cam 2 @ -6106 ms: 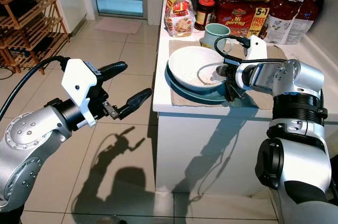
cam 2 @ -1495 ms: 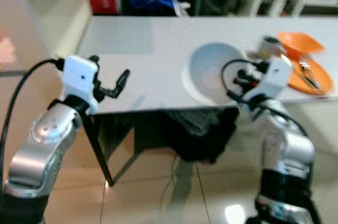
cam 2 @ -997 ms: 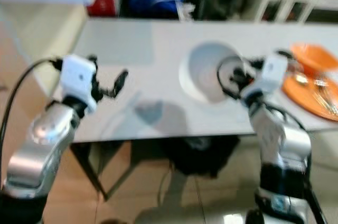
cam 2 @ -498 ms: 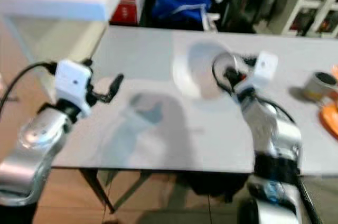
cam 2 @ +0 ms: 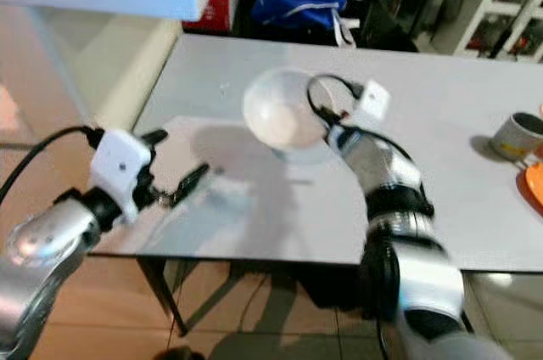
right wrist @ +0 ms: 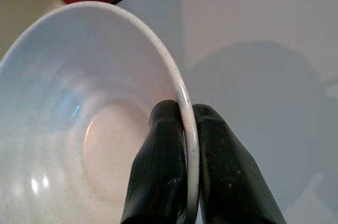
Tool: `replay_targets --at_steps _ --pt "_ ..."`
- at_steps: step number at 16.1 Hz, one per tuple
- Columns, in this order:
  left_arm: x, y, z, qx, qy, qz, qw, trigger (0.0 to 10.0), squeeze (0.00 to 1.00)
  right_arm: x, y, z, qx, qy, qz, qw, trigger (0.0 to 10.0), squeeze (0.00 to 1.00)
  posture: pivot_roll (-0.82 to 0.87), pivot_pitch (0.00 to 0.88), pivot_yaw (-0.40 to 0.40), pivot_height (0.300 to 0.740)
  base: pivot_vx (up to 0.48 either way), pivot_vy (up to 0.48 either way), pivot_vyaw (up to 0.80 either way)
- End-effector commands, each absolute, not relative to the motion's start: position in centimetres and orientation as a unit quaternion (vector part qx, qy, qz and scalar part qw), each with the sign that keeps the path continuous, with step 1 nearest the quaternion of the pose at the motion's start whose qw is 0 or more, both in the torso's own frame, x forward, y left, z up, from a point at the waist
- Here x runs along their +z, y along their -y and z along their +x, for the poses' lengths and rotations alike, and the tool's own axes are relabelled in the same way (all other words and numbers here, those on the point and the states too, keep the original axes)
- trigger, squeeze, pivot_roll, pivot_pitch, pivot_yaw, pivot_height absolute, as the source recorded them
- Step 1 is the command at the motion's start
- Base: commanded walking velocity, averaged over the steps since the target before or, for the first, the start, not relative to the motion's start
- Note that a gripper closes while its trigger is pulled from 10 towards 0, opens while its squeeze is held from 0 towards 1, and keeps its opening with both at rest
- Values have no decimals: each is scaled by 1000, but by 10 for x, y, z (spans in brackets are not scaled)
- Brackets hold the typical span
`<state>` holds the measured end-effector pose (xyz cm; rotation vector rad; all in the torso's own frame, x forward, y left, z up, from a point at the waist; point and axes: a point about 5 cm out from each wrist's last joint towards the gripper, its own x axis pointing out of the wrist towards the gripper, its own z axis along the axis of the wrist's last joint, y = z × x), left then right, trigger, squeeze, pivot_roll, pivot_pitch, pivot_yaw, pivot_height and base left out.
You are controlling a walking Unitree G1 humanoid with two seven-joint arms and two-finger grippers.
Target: Setting the table
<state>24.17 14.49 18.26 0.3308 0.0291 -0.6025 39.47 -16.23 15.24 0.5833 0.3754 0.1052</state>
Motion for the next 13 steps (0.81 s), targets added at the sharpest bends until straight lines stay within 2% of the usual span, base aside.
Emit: replay_targets --at_steps 1,7,10,11,12,13 --pt "181 -140 235 -320 -21 160 934 10000 0 155 161 397 57 -195 291 935 10000 0 61 28 -80 740 0 0 0" --pt "178 -141 227 -330 -42 156 930 10000 0 146 146 399 73 -234 255 935 10000 0 70 42 -92 740 0 0 0" --pt "178 -140 227 -328 -45 155 931 10000 0 143 139 398 73 -243 268 929 10000 0 73 44 -92 740 0 0 0" --pt "179 -140 227 -321 -44 154 934 10000 0 141 135 397 72 -249 271 927 10000 196 82 47 -99 740 0 0 0" --pt "179 -140 227 -321 -44 154 934 10000 0 141 135 397 72 -249 271 927 10000 196 82 47 -99 740 0 0 0" --pt "179 -141 227 -318 -45 153 935 10000 0 141 131 398 70 -246 277 926 10000 847 85 48 -101 740 0 0 0"
